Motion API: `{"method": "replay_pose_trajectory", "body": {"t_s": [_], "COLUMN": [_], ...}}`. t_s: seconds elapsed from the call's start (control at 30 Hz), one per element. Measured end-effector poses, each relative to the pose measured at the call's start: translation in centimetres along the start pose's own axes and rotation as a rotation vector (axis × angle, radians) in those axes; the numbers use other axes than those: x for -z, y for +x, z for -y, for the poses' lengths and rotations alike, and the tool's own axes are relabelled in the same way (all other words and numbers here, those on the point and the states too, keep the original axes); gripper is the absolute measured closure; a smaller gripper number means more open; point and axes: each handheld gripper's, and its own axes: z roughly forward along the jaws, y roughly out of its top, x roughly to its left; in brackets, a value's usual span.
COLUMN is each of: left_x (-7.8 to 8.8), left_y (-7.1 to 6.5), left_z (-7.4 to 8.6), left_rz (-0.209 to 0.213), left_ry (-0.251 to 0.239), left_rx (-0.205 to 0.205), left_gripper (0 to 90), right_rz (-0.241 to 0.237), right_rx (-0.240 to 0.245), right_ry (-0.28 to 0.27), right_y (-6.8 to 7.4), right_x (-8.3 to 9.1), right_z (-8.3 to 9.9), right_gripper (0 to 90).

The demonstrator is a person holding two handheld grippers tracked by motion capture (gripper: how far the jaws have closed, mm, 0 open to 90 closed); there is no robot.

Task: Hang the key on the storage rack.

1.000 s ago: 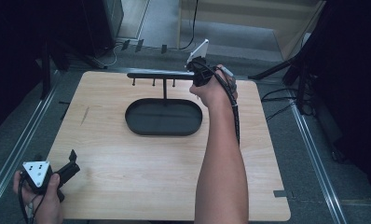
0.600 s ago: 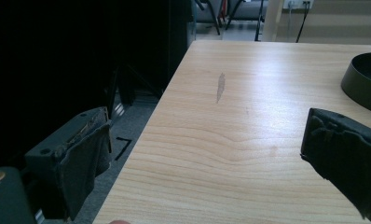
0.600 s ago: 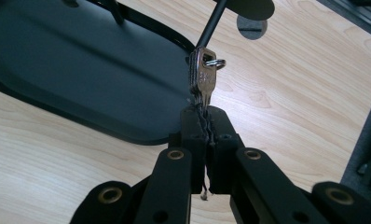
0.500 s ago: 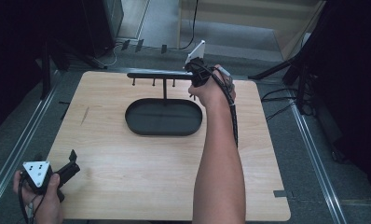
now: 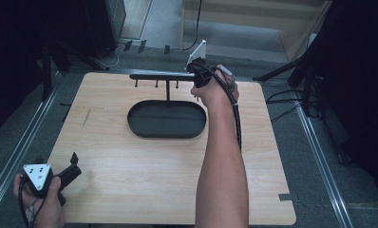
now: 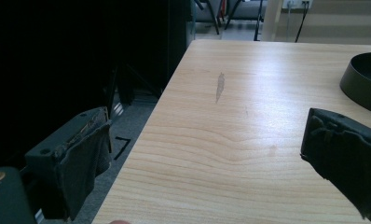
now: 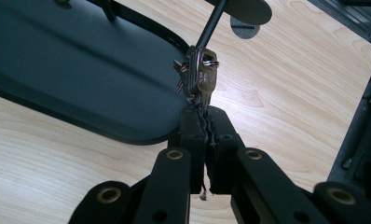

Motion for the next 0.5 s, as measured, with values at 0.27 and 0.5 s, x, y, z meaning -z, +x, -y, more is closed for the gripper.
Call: {"method": "replay_pose_trajectory", "body": {"t_s": [0.27,0.5], "left_x": [-0.01,-0.04], "left_y": [-0.01,0.01], "left_z": [0.0,0.0], "left_rz": [0.001,0.001], "left_ry": [0.001,0.0], "left_rx": [0.001,0.003], "left_gripper": [2.2,2.2], "right_rz": [0.008,0.019], "right_rx": [-0.005,-0.028], "right_ry": [-0.019,-0.03], "right_y": [-0.05,-0.07], "right_x": [0.22,0.46], "right_z": [-0.24,-0.47], "right_gripper": [86.6,86.0]}}
